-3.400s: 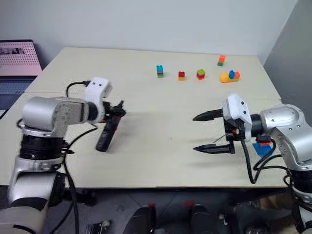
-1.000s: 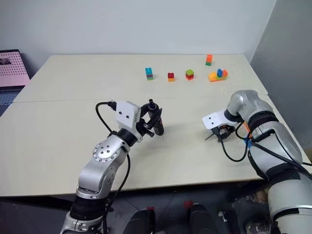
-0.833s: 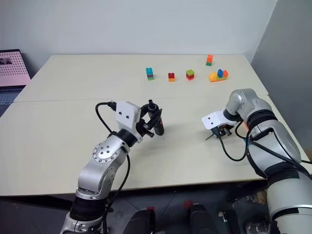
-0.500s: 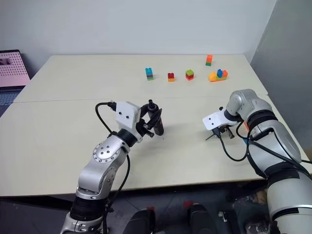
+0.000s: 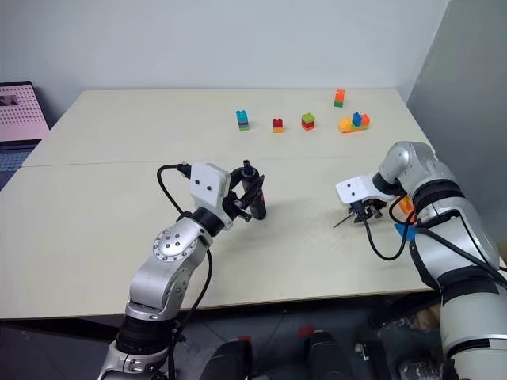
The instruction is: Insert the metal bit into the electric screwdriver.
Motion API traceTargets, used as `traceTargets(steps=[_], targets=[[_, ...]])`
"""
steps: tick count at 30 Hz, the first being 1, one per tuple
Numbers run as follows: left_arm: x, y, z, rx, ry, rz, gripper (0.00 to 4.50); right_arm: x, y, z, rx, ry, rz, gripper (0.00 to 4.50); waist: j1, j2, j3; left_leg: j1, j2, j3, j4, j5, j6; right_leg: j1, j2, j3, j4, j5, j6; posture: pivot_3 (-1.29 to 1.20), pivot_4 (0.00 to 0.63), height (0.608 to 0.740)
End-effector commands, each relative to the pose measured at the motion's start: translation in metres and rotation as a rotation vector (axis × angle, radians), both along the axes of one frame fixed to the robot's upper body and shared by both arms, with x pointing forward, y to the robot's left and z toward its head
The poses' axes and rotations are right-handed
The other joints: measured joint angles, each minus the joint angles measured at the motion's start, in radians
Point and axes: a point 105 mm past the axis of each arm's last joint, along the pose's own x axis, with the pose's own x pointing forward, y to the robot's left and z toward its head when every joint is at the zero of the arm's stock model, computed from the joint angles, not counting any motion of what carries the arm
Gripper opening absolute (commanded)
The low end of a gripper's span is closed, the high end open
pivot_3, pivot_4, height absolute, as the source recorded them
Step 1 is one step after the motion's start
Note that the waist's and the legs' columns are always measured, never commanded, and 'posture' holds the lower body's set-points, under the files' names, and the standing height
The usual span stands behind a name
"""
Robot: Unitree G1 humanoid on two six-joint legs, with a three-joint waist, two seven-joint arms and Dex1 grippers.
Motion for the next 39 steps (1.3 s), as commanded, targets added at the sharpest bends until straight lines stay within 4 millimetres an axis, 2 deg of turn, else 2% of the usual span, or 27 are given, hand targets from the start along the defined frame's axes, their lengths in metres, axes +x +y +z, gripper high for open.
traceTargets(steps=[1, 10, 11, 12, 19, 25, 29, 31, 34, 36, 39], targets=[[0.004, 0.007, -0.012, 0.036, 0.043, 0.033, 1.66, 0.007, 0.000, 0.003, -0.062, -0.066, 0.015, 2.39, 0.000, 0.000, 0.000, 0.000, 0.000, 0.000, 0.000, 0.000, 0.000, 0.000, 0.000, 0.000, 0.000, 0.000, 0.000, 0.00, 0.150, 0.740], [0.003, 0.009, -0.011, 0.033, 0.044, 0.046, 1.66, 0.015, 0.007, -0.005, -0.148, -0.097, 0.013, 2.39, -0.001, 0.000, 0.000, 0.002, 0.000, 0.000, 0.000, 0.000, 0.000, 0.001, 0.000, 0.000, 0.000, -0.001, -0.002, 0.00, 0.150, 0.740], [0.003, 0.009, -0.011, 0.033, 0.045, 0.047, 1.66, 0.015, 0.008, -0.005, -0.151, -0.095, 0.014, 2.02, -0.001, 0.000, 0.000, 0.003, 0.000, 0.000, 0.000, 0.000, 0.000, 0.002, 0.000, 0.000, 0.000, -0.003, -0.005, 0.00, 0.150, 0.740], [0.003, 0.010, -0.012, 0.033, 0.045, 0.049, 1.66, 0.014, 0.008, -0.006, -0.157, -0.088, 0.015, 1.90, -0.002, 0.000, 0.000, 0.004, 0.000, 0.000, 0.000, 0.000, 0.000, 0.004, 0.000, 0.000, 0.000, -0.003, -0.005, 0.00, 0.150, 0.740], [0.002, 0.011, -0.012, 0.034, 0.047, 0.055, 1.66, 0.013, 0.011, -0.009, -0.165, -0.068, 0.020, 0.03, -0.014, 0.000, 0.000, 0.008, 0.000, -0.001, 0.000, 0.000, 0.000, 0.009, 0.000, 0.000, -0.001, -0.003, -0.006, 0.00, 0.150, 0.740], [0.003, 0.010, -0.013, 0.038, 0.046, 0.053, 1.65, 0.013, 0.008, -0.009, -0.163, -0.068, 0.009, 0.00, -0.018, 0.000, 0.000, 0.008, 0.000, -0.001, 0.000, 0.000, 0.000, 0.010, 0.000, -0.001, -0.001, -0.003, -0.006, 0.00, 0.150, 0.740], [0.003, 0.010, -0.011, 0.043, 0.038, 0.042, 1.65, 0.013, 0.008, -0.003, -0.098, -0.066, -0.015, 0.00, -0.018, 0.000, 0.000, 0.008, 0.000, -0.001, 0.000, 0.000, 0.000, 0.010, 0.000, -0.001, -0.001, -0.003, -0.006, 0.00, 0.150, 0.740], [0.003, 0.009, -0.008, 0.039, 0.027, 0.030, 1.65, 0.012, 0.009, 0.005, -0.044, -0.064, -0.025, 0.00, -0.019, 0.001, 0.000, 0.007, 0.000, -0.001, 0.000, 0.000, 0.000, 0.009, 0.000, -0.001, -0.002, -0.003, -0.005, 0.00, 0.150, 0.740], [0.004, 0.002, 0.008, -0.002, -0.002, -0.015, 1.65, 0.008, 0.011, 0.027, 0.124, -0.058, -0.029, 0.00, -0.017, 0.002, 0.001, 0.006, 0.000, -0.002, -0.001, 0.000, 0.000, 0.009, 0.000, -0.001, -0.003, -0.003, -0.005, 0.00, 0.150, 0.740], [0.004, 0.000, 0.011, -0.013, -0.007, -0.029, 1.65, 0.006, 0.012, 0.032, 0.170, -0.050, -0.024, 0.00, -0.016, 0.002, 0.001, 0.005, 0.000, -0.001, -0.001, 0.000, 0.000, 0.008, 0.000, -0.001, -0.003, -0.003, -0.005, 0.00, 0.150, 0.740], [0.001, -0.014, 0.028, -0.080, -0.013, -0.113, 1.65, -0.004, 0.012, 0.045, 0.331, -0.024, -0.033, 0.00, -0.013, 0.002, 0.001, 0.004, 0.000, -0.002, -0.002, 0.000, 0.000, 0.008, 0.000, -0.002, -0.005, -0.003, -0.003, 0.00, 0.150, 0.740]])
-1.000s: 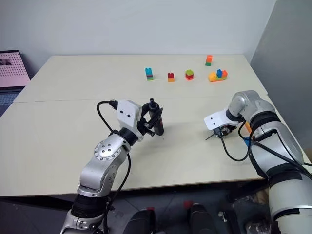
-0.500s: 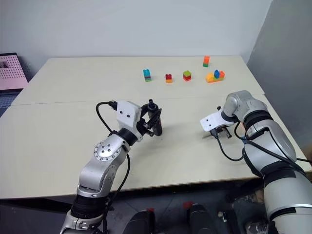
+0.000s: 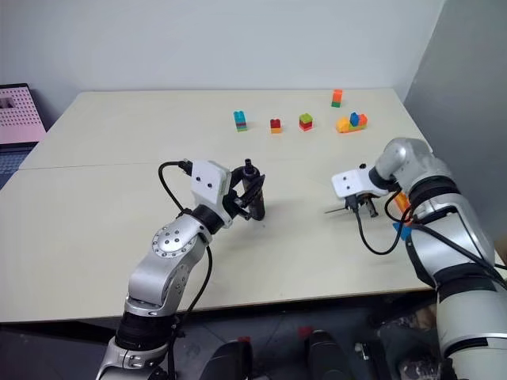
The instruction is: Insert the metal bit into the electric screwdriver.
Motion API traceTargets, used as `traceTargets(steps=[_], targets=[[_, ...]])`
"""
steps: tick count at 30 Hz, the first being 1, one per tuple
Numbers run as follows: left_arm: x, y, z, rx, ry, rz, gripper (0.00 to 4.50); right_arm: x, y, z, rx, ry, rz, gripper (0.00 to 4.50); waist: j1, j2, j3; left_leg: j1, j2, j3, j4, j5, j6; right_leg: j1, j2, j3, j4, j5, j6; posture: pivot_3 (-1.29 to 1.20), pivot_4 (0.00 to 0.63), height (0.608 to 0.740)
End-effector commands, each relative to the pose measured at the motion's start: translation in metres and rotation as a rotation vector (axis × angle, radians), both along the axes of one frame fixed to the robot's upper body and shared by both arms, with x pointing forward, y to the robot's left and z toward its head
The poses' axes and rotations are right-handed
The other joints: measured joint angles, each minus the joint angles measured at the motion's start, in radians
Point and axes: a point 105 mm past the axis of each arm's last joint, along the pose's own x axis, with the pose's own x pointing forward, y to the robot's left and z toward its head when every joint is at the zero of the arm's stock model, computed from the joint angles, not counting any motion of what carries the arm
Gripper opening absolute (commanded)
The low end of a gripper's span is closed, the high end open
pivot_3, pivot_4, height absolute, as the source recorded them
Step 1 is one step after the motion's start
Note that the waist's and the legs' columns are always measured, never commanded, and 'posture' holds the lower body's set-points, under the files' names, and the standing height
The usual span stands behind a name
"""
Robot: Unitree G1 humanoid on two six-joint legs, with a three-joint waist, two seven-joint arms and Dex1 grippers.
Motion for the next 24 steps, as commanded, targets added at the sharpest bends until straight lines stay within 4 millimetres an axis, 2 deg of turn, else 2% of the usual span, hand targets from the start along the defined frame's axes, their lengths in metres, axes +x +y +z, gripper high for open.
traceTargets(steps=[1, 5, 7, 9, 11, 16, 20, 24], targets=[[-0.005, -0.016, 0.027, -0.093, -0.030, -0.113, 1.65, -0.012, 0.005, 0.023, 0.222, 0.014, 0.006, 0.00, 0.003, 0.000, 0.000, 0.000, 0.000, 0.000, 0.000, 0.000, 0.000, 0.000, 0.000, 0.000, 0.000, 0.001, 0.002, 0.00, 0.150, 0.740], [-0.009, -0.027, 0.041, -0.108, -0.038, -0.219, 1.65, -0.033, 0.002, 0.030, 0.406, 0.044, -0.062, 0.00, 0.024, 0.000, 0.001, -0.004, 0.000, 0.000, -0.001, 0.000, 0.000, -0.003, 0.000, -0.001, -0.002, 0.001, 0.003, 0.00, 0.150, 0.740], [-0.008, -0.028, 0.042, -0.117, -0.016, -0.253, 1.65, -0.046, 0.000, 0.033, 0.500, 0.051, -0.116, 0.00, 0.033, 0.001, 0.001, -0.015, 0.000, -0.002, 0.001, 0.000, 0.000, -0.012, 0.000, -0.002, -0.001, 0.002, 0.003, 0.00, 0.150, 0.740], [-0.010, -0.031, 0.043, -0.118, -0.002, -0.309, 1.65, -0.065, -0.003, 0.041, 0.670, 0.061, -0.212, 0.00, 0.041, 0.002, 0.001, -0.016, 0.000, -0.001, 0.001, 0.000, 0.000, -0.013, 0.000, -0.002, -0.001, 0.002, 0.003, 0.00, 0.150, 0.740], [-0.012, -0.033, 0.043, -0.111, 0.003, -0.345, 1.65, -0.076, -0.001, 0.047, 0.765, 0.064, -0.270, 0.00, 0.047, 0.002, 0.002, -0.017, 0.000, -0.003, 0.001, 0.000, 0.000, -0.014, -0.001, -0.003, -0.002, 0.002, 0.003, 0.00, 0.150, 0.740], [-0.013, -0.038, 0.029, -0.116, 0.047, -0.383, 1.65, -0.095, 0.008, 0.049, 0.926, 0.071, -0.372, 0.00, 0.045, 0.002, 0.002, -0.017, 0.000, -0.001, 0.001, 0.000, 0.000, -0.012, -0.001, -0.003, -0.007, 0.002, 0.006, 0.00, 0.150, 0.740], [-0.012, -0.044, 0.021, -0.110, 0.062, -0.399, 1.65, -0.105, 0.016, 0.049, 1.002, 0.079, -0.414, 0.00, 0.046, 0.002, 0.002, -0.017, 0.000, -0.001, 0.002, 0.000, 0.000, -0.011, 0.000, -0.002, -0.009, 0.002, 0.002, 0.00, 0.150, 0.740], [-0.007, -0.044, 0.011, -0.077, 0.060, -0.371, 1.65, -0.110, 0.025, 0.058, 1.105, 0.070, -0.425, 0.00, 0.046, 0.002, 0.002, -0.017, 0.000, -0.001, 0.002, 0.000, 0.000, -0.011, -0.001, -0.002, -0.010, 0.002, 0.003, 0.00, 0.150, 0.740]])
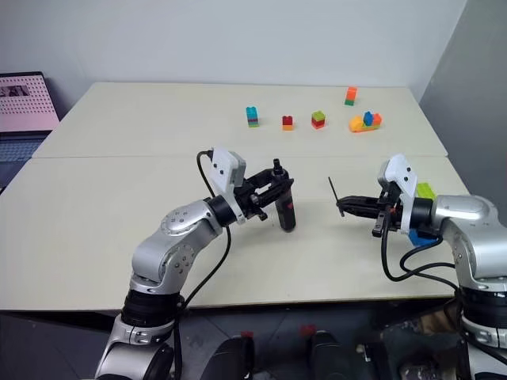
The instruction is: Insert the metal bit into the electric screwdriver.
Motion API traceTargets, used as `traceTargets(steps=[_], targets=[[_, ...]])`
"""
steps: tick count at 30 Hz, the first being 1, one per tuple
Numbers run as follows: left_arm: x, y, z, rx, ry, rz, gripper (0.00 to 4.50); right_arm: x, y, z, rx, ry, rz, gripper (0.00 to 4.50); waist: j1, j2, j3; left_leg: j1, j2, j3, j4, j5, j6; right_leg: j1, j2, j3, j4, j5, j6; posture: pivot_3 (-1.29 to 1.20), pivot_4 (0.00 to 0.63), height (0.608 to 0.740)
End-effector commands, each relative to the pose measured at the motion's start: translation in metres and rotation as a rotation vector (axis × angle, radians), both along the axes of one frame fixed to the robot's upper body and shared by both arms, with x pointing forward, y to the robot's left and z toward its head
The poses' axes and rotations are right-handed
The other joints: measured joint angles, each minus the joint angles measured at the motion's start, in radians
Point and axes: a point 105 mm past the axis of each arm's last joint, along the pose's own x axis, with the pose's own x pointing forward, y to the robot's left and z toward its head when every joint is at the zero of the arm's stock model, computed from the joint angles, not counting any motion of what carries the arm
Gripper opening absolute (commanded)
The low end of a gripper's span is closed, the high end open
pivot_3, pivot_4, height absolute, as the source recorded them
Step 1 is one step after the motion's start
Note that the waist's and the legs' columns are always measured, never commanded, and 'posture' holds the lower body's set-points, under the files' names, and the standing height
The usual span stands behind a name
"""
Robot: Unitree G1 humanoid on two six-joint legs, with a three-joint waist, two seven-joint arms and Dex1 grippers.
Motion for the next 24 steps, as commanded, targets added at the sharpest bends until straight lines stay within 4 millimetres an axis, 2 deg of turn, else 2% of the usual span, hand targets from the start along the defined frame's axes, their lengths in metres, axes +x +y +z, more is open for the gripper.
traceTargets(steps=[1, 6, 13, 24], targets=[[-0.001, -0.002, 0.006, 0.007, -0.073, 0.003, 1.65, -0.006, 0.005, 0.024, 0.088, -0.081, -0.027, 0.00, 0.000, 0.000, 0.000, 0.000, 0.000, 0.000, 0.000, 0.000, 0.000, 0.000, 0.000, 0.000, 0.000, 0.001, 0.001, 0.00, 0.150, 0.740], [-0.003, -0.005, 0.001, 0.033, -0.104, 0.019, 1.65, -0.008, 0.016, 0.037, 0.196, -0.097, -0.029, 0.00, 0.000, 0.000, 0.000, 0.000, 0.000, 0.000, -0.001, 0.000, 0.000, 0.000, 0.000, 0.000, -0.001, 0.002, 0.004, 0.00, 0.150, 0.740], [-0.007, -0.008, -0.001, 0.041, -0.137, 0.037, 1.65, -0.010, 0.024, 0.052, 0.289, -0.090, 0.011, 0.00, 0.000, 0.000, 0.000, 0.000, 0.000, 0.000, 0.000, 0.000, 0.000, 0.000, 0.000, 0.000, 0.000, 0.000, 0.000, 0.00, 0.150, 0.740], [-0.009, -0.009, -0.001, 0.048, -0.164, 0.043, 1.65, -0.007, 0.034, 0.067, 0.345, -0.120, 0.045, 0.00, 0.000, 0.000, 0.000, 0.000, 0.000, 0.000, 0.000, 0.000, 0.000, 0.001, 0.000, 0.000, 0.000, 0.000, 0.000, 0.00, 0.150, 0.740]])
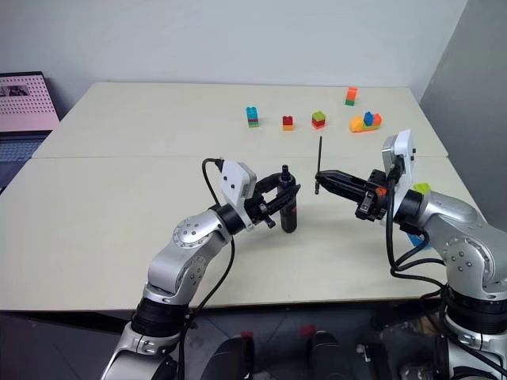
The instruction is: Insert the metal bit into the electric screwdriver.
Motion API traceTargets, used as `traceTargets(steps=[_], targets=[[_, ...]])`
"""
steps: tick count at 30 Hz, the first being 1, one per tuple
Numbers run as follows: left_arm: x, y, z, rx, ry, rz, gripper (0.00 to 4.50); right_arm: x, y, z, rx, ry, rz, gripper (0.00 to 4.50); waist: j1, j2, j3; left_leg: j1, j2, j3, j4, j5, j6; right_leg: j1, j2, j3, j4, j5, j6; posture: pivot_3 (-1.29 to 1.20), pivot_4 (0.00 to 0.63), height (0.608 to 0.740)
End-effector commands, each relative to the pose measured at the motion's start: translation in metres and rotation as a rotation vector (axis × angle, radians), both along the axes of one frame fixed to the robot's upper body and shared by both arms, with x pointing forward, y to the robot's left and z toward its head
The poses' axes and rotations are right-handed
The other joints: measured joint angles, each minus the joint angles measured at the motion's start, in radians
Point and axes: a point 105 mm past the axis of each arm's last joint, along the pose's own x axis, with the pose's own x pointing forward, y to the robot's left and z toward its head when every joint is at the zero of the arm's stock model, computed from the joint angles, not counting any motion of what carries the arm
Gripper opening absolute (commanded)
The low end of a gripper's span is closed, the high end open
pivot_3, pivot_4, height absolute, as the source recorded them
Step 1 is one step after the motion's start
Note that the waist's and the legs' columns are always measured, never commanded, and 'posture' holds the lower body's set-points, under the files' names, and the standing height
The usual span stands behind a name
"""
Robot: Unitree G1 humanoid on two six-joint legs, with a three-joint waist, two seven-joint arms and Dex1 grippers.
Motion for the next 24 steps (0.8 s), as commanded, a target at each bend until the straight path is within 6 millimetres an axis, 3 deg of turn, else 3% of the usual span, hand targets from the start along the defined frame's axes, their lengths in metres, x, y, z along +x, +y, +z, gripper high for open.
traceTargets(steps=[1, 10, 24], targets=[[-0.002, -0.001, 0.006, 0.005, -0.044, 0.017, 1.65, -0.001, 0.005, 0.018, 0.038, -0.075, 0.010, 0.00, -0.001, 0.000, 0.000, 0.000, 0.000, 0.000, 0.000, 0.000, 0.000, 0.000, 0.000, 0.000, 0.000, 0.000, 0.000, 0.00, 0.150, 0.740], [-0.012, -0.008, 0.002, -0.001, -0.034, -0.023, 1.65, -0.004, 0.017, 0.027, 0.071, -0.099, 0.098, 0.00, 0.001, 0.000, 0.000, 0.000, 0.000, 0.000, 0.000, 0.000, 0.000, 0.000, 0.000, 0.000, -0.001, 0.001, 0.001, 0.00, 0.150, 0.740], [-0.017, -0.004, 0.004, 0.032, -0.012, -0.138, 1.65, 0.021, 0.023, 0.035, 0.014, -0.158, 0.212, 0.00, 0.000, 0.000, 0.000, -0.001, 0.000, 0.000, -0.001, 0.000, 0.000, 0.000, 0.000, 0.000, -0.001, 0.001, 0.003, 0.00, 0.150, 0.740]])
